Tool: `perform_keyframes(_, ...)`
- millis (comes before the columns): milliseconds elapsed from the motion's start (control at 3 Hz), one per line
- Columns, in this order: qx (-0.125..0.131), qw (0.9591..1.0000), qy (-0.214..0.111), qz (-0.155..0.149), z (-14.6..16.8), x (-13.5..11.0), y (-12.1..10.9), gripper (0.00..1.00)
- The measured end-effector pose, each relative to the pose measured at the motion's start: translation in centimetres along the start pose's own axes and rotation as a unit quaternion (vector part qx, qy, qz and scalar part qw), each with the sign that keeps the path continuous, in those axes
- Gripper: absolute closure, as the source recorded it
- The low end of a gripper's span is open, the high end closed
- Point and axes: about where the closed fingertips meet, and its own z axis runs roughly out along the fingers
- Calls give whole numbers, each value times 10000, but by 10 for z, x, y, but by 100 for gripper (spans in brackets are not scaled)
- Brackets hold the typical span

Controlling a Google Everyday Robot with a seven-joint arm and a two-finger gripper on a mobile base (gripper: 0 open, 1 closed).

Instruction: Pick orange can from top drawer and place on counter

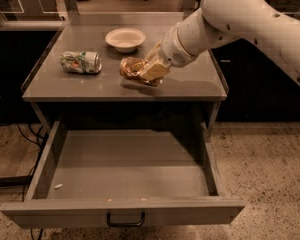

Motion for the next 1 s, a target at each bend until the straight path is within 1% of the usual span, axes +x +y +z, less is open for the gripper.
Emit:
perform_keyframes(333,-45,10000,58,-17,16,1,-24,100)
perform_keyframes(667,-42,9998,173,8,35,13,-58,100)
perform_keyframes(1000,26,9996,280,75,41,25,-79,100)
